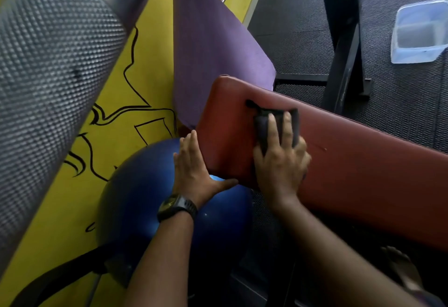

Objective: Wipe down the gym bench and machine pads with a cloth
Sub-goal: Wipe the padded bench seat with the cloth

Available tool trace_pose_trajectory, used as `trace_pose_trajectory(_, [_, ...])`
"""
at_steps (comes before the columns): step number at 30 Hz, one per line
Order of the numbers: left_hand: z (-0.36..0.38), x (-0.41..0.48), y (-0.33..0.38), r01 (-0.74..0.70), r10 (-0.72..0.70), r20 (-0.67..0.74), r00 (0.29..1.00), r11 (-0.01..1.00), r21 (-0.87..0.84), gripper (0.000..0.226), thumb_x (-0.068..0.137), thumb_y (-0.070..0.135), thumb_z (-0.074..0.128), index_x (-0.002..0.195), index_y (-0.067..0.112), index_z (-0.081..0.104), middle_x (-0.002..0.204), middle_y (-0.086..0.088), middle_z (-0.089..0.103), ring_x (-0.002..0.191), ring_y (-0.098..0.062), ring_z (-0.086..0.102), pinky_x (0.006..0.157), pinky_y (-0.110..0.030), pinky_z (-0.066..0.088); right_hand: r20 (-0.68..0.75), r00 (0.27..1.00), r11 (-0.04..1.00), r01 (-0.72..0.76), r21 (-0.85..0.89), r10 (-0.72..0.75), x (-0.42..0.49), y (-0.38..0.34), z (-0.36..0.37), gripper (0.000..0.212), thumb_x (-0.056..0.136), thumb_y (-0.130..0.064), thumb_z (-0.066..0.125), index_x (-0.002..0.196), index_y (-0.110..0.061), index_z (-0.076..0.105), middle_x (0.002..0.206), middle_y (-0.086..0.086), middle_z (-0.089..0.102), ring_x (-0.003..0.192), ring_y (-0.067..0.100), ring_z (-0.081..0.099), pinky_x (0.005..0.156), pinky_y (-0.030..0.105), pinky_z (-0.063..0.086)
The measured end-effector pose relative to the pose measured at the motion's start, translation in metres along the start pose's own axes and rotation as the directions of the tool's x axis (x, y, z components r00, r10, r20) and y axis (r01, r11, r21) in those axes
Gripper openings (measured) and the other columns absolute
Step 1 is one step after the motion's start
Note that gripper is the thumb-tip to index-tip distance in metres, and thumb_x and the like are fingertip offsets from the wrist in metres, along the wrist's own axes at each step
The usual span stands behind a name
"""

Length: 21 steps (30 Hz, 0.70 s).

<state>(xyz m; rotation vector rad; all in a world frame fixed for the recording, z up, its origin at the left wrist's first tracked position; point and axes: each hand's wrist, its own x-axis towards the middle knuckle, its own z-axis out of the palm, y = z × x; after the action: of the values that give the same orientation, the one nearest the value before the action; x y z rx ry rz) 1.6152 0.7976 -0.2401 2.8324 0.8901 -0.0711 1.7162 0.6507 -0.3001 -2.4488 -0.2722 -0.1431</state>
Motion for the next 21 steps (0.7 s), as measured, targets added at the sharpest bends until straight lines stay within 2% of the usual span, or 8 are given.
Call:
trace_pose_trajectory(2, [0.000, 0.000, 0.001, -0.005, 0.005, -0.002, 1.000, 1.000, 0.001, 0.158, 0.049, 0.080, 0.079, 0.160, 0.016, -0.013, 0.170, -0.005, -0.001, 0.157, -0.024, -0.009, 0.121, -0.045, -0.006, 0.001, 1.000, 1.000, -0.003, -0.012, 0.003, -0.037, -0.005, -0.003, 0.068, 0.085, -0.043, 0.056, 0.150, -0.026, 0.047, 0.162, 0.006, 0.037, 0.111, 0.042, 0.052, 0.084, 0.051, 0.046])
trace_pose_trajectory(4, [0.002, 0.001, 0.000, 0.003, -0.003, -0.004, 1.000, 1.000, -0.012, 0.153, 0.052, 0.069, 0.085, 0.161, 0.014, -0.008, 0.169, -0.007, 0.001, 0.157, -0.026, -0.005, 0.123, -0.049, -0.001, 0.009, 0.982, 0.982, 0.189, 0.015, -0.190, -0.051, -0.018, -0.002, 0.066, 0.085, -0.041, 0.059, 0.148, -0.024, 0.051, 0.160, 0.007, 0.040, 0.110, 0.043, 0.054, 0.083, 0.050, 0.047])
trace_pose_trajectory(6, [0.003, 0.004, -0.002, -0.011, 0.011, 0.017, 1.000, 1.000, 0.008, 0.143, 0.058, 0.056, 0.086, 0.161, 0.012, -0.003, 0.169, -0.011, 0.001, 0.157, -0.029, -0.004, 0.125, -0.057, 0.009, 0.012, 0.883, 0.880, 0.467, 0.088, -0.470, -0.039, -0.035, 0.001, 0.060, 0.090, -0.039, 0.062, 0.147, -0.026, 0.052, 0.160, 0.005, 0.039, 0.110, 0.044, 0.055, 0.085, 0.048, 0.048])
trace_pose_trajectory(9, [0.004, 0.005, -0.008, -0.081, 0.081, 0.003, 0.997, 0.996, 0.047, 0.140, 0.056, 0.076, 0.068, 0.162, 0.010, 0.006, 0.168, -0.013, 0.006, 0.157, -0.028, -0.001, 0.126, -0.053, 0.016, 0.020, 0.698, 0.695, 0.711, 0.104, -0.716, 0.005, -0.046, 0.003, 0.058, 0.093, -0.047, 0.062, 0.148, -0.032, 0.050, 0.161, -0.001, 0.038, 0.110, 0.041, 0.052, 0.081, 0.045, 0.047])
trace_pose_trajectory(11, [0.005, 0.003, -0.007, -0.062, 0.060, -0.046, 0.997, 0.997, -0.045, 0.147, 0.050, 0.081, 0.070, 0.161, 0.007, 0.009, 0.167, -0.012, 0.012, 0.157, -0.027, 0.002, 0.127, -0.047, 0.013, 0.018, 0.726, 0.724, 0.685, 0.078, -0.688, 0.020, -0.039, 0.004, 0.056, 0.093, -0.048, 0.059, 0.147, -0.035, 0.050, 0.160, -0.002, 0.039, 0.110, 0.040, 0.053, 0.079, 0.045, 0.046])
trace_pose_trajectory(15, [0.004, 0.000, -0.003, -0.010, 0.003, -0.049, 0.999, 0.991, -0.132, 0.146, 0.049, 0.074, 0.074, 0.160, 0.007, 0.005, 0.167, -0.013, 0.012, 0.156, -0.031, 0.008, 0.126, -0.044, 0.015, -0.039, 0.944, 0.940, 0.329, 0.093, -0.326, -0.020, -0.036, 0.005, 0.058, 0.092, -0.037, 0.065, 0.148, -0.031, 0.051, 0.159, 0.002, 0.042, 0.108, 0.040, 0.056, 0.081, 0.047, 0.044])
trace_pose_trajectory(18, [0.005, 0.006, -0.009, -0.097, 0.096, -0.021, 0.995, 0.995, -0.007, 0.126, 0.059, 0.070, 0.059, 0.160, 0.012, 0.010, 0.165, -0.017, 0.015, 0.154, -0.037, 0.013, 0.122, -0.057, 0.023, -0.012, 0.854, 0.848, 0.517, 0.112, -0.519, -0.028, -0.046, 0.005, 0.055, 0.094, -0.043, 0.062, 0.146, -0.030, 0.052, 0.161, 0.002, 0.039, 0.107, 0.041, 0.054, 0.081, 0.046, 0.046])
trace_pose_trajectory(21, [0.004, 0.007, -0.008, -0.058, 0.056, -0.036, 0.998, 0.997, -0.048, 0.144, 0.047, 0.078, 0.073, 0.160, 0.013, 0.010, 0.164, -0.007, 0.021, 0.154, -0.032, 0.017, 0.123, -0.055, 0.022, 0.028, 0.753, 0.750, 0.652, 0.110, -0.658, 0.024, -0.054, 0.004, 0.054, 0.097, -0.049, 0.044, 0.148, -0.033, 0.049, 0.161, 0.000, 0.038, 0.109, 0.041, 0.053, 0.078, 0.045, 0.043])
